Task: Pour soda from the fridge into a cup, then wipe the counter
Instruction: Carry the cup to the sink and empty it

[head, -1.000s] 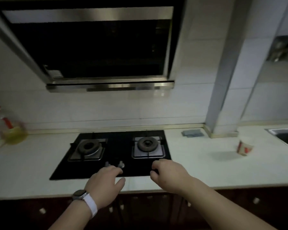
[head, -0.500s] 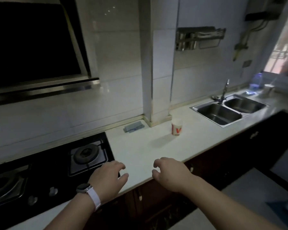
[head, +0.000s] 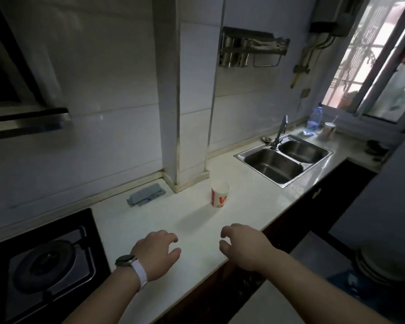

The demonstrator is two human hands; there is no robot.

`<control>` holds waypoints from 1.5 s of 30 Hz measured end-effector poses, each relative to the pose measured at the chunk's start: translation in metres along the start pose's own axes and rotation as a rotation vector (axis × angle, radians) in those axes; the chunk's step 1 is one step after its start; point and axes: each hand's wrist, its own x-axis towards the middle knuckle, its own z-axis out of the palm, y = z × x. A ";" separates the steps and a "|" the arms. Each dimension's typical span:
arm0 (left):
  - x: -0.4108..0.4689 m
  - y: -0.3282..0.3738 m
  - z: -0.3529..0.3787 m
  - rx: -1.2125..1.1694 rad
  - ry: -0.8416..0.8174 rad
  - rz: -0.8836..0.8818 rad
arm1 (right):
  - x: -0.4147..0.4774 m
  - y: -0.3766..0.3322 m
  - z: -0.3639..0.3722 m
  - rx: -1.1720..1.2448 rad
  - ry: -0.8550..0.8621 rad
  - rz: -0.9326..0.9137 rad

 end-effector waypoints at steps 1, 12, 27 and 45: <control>0.015 -0.007 -0.002 -0.006 -0.014 0.000 | 0.013 0.001 -0.003 0.004 0.010 0.018; 0.123 -0.035 0.004 -0.084 -0.088 0.017 | 0.106 0.019 -0.006 0.008 -0.026 0.124; 0.219 -0.015 0.047 -0.224 -0.274 -0.137 | 0.202 0.105 0.040 0.078 -0.208 0.184; 0.362 0.054 0.118 -0.722 -0.154 -0.386 | 0.335 0.236 0.112 0.828 -0.424 0.458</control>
